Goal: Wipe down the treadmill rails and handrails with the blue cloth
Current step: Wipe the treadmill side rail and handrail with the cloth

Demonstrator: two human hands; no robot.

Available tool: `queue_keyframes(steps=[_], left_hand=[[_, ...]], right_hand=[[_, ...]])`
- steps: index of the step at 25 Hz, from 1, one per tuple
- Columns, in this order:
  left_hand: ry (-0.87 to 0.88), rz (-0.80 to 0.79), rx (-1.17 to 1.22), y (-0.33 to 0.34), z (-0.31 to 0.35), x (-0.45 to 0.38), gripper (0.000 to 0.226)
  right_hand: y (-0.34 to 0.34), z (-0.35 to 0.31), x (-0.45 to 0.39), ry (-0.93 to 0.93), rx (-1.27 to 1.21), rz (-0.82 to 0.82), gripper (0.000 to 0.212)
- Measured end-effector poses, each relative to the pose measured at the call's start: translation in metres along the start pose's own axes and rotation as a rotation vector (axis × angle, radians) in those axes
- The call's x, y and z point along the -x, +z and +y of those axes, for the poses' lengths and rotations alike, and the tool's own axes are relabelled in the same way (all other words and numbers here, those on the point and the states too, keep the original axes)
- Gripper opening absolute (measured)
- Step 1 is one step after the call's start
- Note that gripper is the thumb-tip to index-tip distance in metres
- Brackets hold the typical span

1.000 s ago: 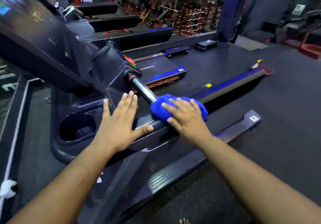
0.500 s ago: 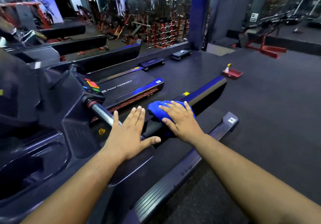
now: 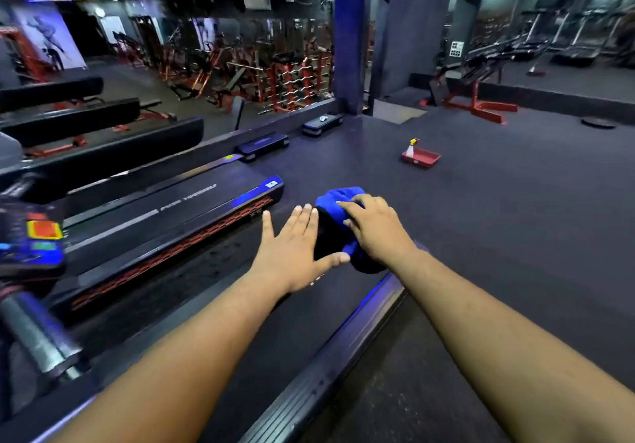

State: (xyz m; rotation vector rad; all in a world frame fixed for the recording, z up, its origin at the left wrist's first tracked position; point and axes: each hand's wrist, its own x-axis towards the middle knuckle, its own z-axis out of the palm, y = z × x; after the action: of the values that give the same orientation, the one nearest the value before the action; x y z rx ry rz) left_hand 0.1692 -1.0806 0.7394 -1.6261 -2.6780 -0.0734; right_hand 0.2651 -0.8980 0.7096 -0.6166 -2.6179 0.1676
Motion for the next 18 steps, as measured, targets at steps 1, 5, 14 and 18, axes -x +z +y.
queue_keyframes(steps=[1, 5, 14, 18], left_hand=[[0.006, 0.002, 0.030, 0.002, 0.017, -0.024, 0.118], [0.080, 0.064, 0.243, 0.002, 0.084, -0.113, 0.101], [0.109, -0.152, 1.467, 0.048, 0.222, -0.309, 0.025], [-0.013, -0.273, 1.690, 0.055, 0.272, -0.383, 0.021]], right_hand=[[-0.007, 0.018, -0.004, 0.008, -0.046, 0.024, 0.024], [-0.033, 0.086, -0.009, 0.228, -0.386, 0.124, 0.013], [-0.036, 0.262, -0.018, 0.484, -0.457, 0.246, 0.031], [-0.052, 0.339, -0.019, 0.760, -0.520, 0.254, 0.041]])
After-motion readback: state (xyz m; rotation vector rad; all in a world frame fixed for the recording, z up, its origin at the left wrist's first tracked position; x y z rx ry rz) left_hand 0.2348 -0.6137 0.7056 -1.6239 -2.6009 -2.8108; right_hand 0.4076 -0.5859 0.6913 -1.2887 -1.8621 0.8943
